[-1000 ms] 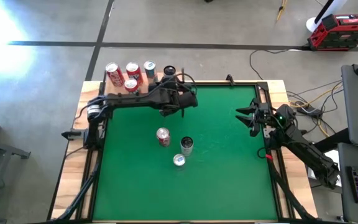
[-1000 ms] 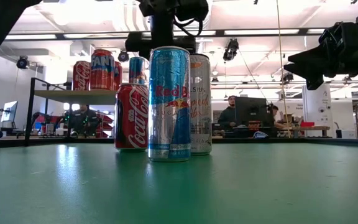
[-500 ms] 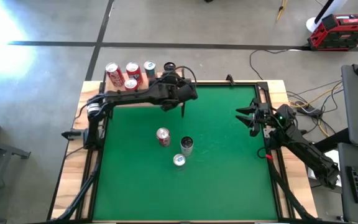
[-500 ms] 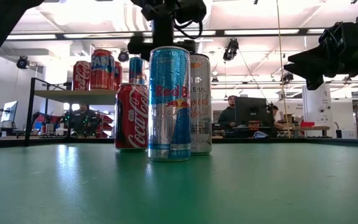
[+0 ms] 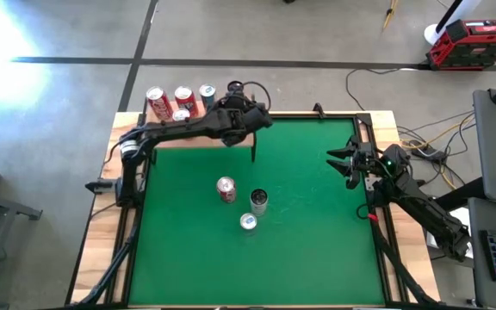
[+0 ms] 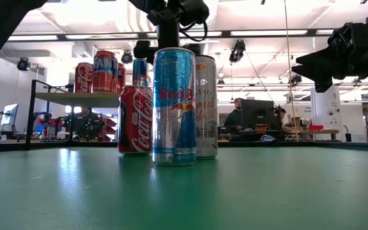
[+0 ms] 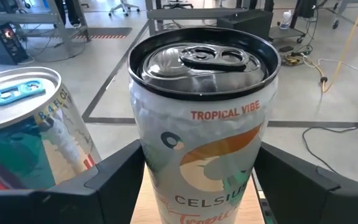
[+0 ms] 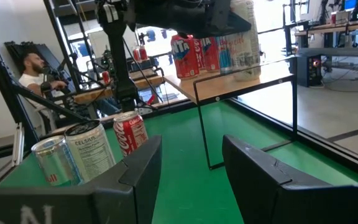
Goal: Place canned beverage on shelf
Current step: Put the top white soda can on the shelf, then put the red white soda can aligned with the other red white soda can on the shelf
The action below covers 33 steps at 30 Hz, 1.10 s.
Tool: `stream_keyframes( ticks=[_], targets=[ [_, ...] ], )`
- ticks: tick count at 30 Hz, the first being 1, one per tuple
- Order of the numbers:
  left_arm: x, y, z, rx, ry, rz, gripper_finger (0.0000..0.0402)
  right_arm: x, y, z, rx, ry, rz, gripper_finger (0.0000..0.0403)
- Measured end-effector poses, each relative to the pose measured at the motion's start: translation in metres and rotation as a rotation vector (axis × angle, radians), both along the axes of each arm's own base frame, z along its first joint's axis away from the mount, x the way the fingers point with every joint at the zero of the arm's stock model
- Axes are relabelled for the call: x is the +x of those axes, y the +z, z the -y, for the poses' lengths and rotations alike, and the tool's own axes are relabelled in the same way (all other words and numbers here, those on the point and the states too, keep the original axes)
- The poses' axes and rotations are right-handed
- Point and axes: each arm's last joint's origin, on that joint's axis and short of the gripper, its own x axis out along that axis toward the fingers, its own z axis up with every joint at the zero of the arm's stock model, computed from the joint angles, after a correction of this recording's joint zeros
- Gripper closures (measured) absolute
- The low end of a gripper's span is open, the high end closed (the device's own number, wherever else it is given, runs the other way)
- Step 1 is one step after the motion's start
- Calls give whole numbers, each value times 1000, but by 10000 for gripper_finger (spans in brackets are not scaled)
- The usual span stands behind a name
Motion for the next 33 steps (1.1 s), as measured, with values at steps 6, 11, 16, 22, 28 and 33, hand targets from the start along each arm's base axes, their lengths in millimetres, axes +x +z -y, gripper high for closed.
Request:
stream_keyframes(
  ticks=[6,11,16,22,28,33],
  targets=[
    [-2,0,-5,-3,7,-16,127,0,0,0,0,0,0,241],
    [-3,0,-7,-9,7,-15,127,0,0,0,0,0,0,241],
    [-3,0,-7,-11,-1,-38,127,0,0,0,0,0,0,241],
    [-2,-4,-6,-43,-23,-70,104,0,0,0,0,0,0,241],
    [-3,-3,0,-47,-28,-79,50,0,0,0,2,0,-2,241],
    [-8,7,22,-70,-52,-41,6,0,0,0,4,0,-3,241]
  ],
)
